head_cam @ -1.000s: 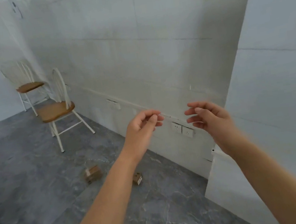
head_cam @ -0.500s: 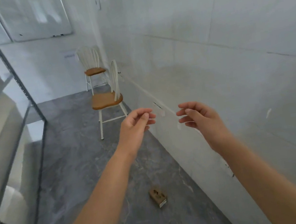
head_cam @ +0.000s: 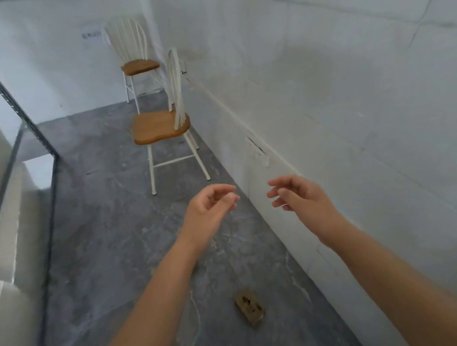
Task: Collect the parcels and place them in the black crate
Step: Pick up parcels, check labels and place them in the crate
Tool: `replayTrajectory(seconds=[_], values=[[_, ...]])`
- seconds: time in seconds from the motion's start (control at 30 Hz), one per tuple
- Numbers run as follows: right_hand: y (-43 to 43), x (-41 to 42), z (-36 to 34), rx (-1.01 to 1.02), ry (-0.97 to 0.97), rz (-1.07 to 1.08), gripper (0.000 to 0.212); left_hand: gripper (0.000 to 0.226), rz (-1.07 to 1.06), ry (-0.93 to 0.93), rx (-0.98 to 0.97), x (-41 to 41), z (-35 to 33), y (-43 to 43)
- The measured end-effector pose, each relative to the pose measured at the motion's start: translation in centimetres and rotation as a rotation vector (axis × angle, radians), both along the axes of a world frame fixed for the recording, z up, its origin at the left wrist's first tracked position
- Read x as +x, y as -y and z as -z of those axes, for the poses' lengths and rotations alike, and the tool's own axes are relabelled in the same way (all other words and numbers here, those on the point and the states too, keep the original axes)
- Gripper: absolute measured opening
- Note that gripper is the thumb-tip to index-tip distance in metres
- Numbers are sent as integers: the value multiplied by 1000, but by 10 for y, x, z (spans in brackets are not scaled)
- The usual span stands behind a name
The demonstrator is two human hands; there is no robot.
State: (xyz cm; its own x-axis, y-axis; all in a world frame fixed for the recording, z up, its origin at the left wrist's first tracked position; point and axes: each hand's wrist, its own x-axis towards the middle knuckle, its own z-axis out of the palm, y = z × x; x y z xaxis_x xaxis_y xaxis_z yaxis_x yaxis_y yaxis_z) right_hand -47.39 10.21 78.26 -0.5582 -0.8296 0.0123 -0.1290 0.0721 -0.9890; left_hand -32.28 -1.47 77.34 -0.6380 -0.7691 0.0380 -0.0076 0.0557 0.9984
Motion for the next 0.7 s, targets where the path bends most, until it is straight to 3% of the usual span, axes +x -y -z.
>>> replayTrajectory(seconds=[0.3, 0.43, 0.7], values=[[93, -65, 186, 194, 58, -45, 19, 15, -229, 267, 365, -57, 193, 78], [114, -80, 318, 262, 86, -31, 15, 3, -252, 362, 372, -70, 323, 89], [143, -100, 608, 393, 25, -93, 18, 28, -209, 642, 497, -101, 606, 95]])
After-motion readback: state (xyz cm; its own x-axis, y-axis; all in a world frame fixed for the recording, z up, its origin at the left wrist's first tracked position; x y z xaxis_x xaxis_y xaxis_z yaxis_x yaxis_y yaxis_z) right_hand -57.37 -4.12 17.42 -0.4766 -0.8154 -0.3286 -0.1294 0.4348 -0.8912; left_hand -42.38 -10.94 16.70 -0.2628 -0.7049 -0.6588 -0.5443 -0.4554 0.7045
